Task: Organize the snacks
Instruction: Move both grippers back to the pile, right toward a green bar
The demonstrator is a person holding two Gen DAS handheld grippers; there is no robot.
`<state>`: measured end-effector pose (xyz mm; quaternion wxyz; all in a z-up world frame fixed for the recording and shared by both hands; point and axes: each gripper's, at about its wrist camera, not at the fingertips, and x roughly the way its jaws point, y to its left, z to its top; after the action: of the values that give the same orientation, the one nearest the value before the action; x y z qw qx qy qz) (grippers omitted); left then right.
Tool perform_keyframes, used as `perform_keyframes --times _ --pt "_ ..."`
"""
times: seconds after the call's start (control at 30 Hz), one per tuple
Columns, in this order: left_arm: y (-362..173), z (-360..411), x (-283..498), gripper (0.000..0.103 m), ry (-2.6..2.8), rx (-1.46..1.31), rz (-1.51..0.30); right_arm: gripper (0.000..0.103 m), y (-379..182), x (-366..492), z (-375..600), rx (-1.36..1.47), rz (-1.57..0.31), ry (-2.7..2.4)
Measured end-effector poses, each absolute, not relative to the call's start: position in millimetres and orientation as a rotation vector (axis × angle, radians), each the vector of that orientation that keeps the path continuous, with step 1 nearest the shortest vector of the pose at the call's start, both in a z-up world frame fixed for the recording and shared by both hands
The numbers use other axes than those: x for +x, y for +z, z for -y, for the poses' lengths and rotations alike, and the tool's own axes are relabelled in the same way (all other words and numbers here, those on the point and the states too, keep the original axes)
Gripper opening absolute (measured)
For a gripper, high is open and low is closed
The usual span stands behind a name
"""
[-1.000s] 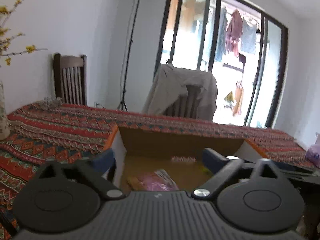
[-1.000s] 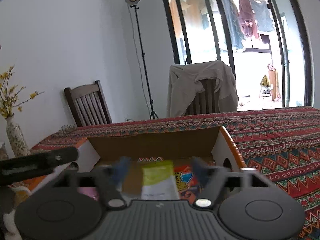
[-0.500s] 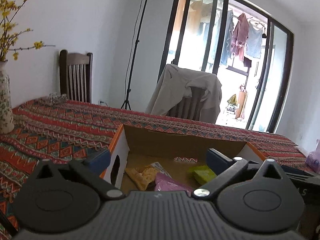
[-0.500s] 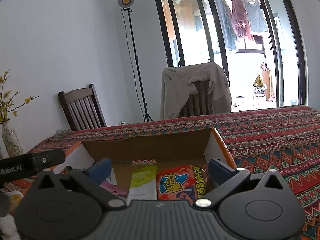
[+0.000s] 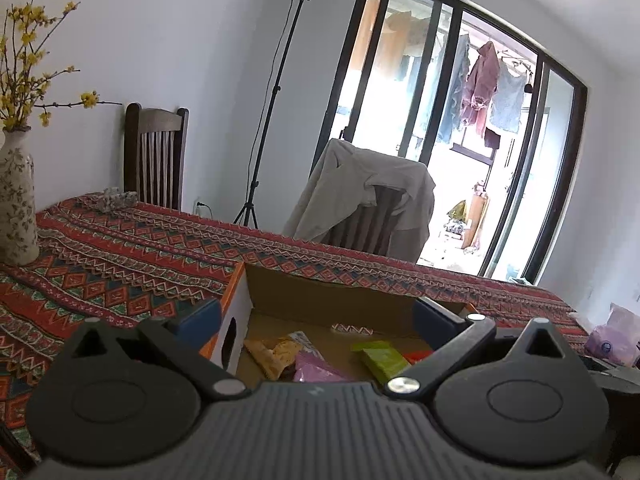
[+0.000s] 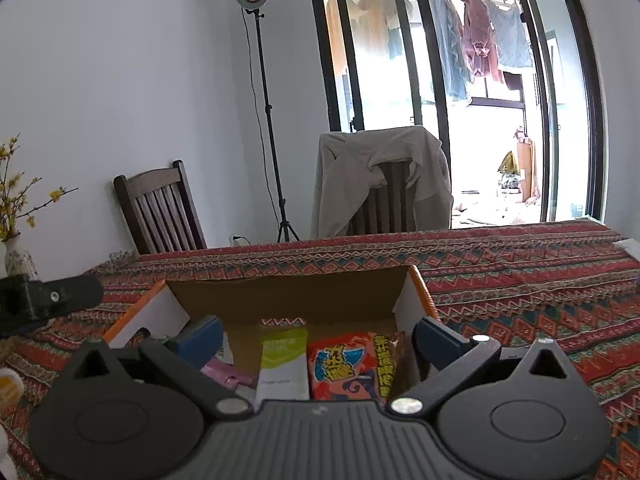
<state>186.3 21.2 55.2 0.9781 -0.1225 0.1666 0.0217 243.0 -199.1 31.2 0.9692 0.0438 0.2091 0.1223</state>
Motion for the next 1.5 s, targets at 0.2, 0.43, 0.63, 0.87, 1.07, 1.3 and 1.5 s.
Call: perform_keyframes --times 0.2,0.43,0.63,0.87,1.07,1.3,1.5 --pt "58.3 -20.0 163.8 0.103 0.045 -0.231 -0.341 0.103 34.9 220.4 206.0 0.086 -0.436 0.236" --pt "59.3 -17.9 133.4 0.103 0.049 -0.214 -0.341 0.103 34.4 189.5 214.4 0.08 -0.448 0.237" --pt "53.5 -20.3 111.8 0.103 0.057 -0.204 -0.36 0.103 29.0 166.5 219.0 0.076 -0.47 0.243" --pt "41.2 -24.5 89.7 0.103 0.062 -0.195 -0.394 0.103 16.5 144.5 217.4 0.064 -0.513 0.26" --pt "24.0 -29.5 69.4 0.103 0.072 -0.198 -0.432 0.103 -0.4 128.9 212.9 0.049 -0.571 0.279" --pt "9.7 -41.0 51.6 0.103 0.09 -0.221 -0.47 0.103 -17.3 118.1 198.3 0.012 -0.644 0.309" --pt "5.6 -44.2 42.8 0.103 0.098 -0.229 -0.482 0.101 -30.8 120.9 204.0 0.111 -0.678 0.293"
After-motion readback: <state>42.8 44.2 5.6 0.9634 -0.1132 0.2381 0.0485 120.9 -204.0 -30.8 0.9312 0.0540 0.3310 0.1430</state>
